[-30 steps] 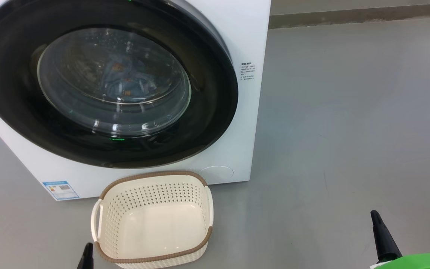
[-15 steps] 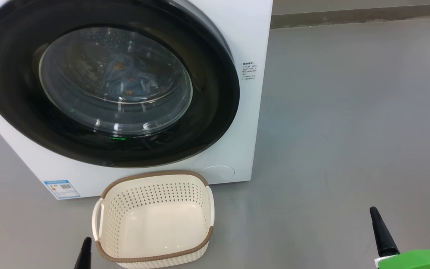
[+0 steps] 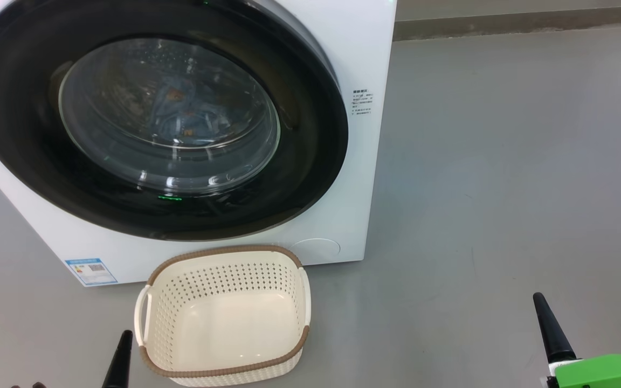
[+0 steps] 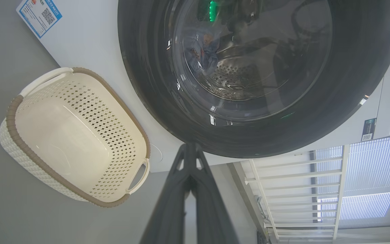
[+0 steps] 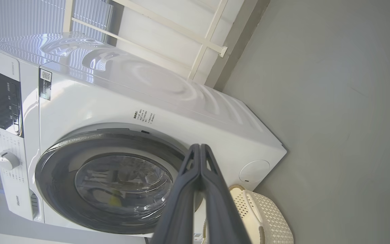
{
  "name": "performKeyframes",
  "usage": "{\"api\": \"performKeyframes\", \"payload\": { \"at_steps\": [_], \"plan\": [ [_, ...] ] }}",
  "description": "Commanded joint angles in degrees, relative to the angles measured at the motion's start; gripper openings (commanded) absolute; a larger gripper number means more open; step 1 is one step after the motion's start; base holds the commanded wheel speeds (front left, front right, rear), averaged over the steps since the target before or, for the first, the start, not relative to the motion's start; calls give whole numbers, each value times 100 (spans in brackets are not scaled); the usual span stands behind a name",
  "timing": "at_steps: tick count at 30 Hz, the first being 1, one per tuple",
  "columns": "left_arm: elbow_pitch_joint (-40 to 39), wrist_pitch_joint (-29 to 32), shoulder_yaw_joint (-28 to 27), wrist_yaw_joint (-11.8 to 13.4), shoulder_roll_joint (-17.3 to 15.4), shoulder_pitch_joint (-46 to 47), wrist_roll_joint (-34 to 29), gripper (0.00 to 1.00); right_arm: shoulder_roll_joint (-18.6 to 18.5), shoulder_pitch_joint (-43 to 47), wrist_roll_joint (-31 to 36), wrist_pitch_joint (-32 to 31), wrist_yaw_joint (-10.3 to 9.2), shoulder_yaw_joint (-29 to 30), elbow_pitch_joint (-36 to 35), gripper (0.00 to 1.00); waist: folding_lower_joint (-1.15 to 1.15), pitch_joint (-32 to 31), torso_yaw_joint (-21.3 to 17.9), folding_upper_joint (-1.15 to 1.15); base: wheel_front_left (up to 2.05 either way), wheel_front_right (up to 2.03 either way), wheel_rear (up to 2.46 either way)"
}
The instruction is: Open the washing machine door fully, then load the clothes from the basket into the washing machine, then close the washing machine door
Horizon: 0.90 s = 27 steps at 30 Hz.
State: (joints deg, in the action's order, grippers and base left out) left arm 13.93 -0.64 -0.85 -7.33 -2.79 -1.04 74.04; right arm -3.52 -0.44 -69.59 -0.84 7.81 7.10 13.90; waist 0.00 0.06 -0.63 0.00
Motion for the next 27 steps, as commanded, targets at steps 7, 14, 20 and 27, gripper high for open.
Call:
{"api": "performKeyframes", "payload": {
  "at_steps": [7, 14, 20, 27],
  "plan": [
    [-81, 151, -222, -13, -118, 376, 534, 0, 3, -356, -620, -152, -25, -61, -93, 0, 0, 3, 15, 0, 0, 0, 0],
    [-56, 271, -271, -14, -123, 470, 939, 0, 20, -418, -1085, -271, -27, -59, -64, 0, 0, 5, 29, 0, 0, 0, 0],
    [-35, 375, -313, -14, -127, 551, 1286, 0, 35, -471, -1483, -373, -28, -56, -38, 0, 0, 8, 40, 0, 0, 0, 0],
    [-11, 497, -363, -15, -130, 646, 1689, 0, 53, -534, -1948, -491, -30, -54, -8, 0, 0, 10, 54, 0, 0, 0, 0]
  ]
}}
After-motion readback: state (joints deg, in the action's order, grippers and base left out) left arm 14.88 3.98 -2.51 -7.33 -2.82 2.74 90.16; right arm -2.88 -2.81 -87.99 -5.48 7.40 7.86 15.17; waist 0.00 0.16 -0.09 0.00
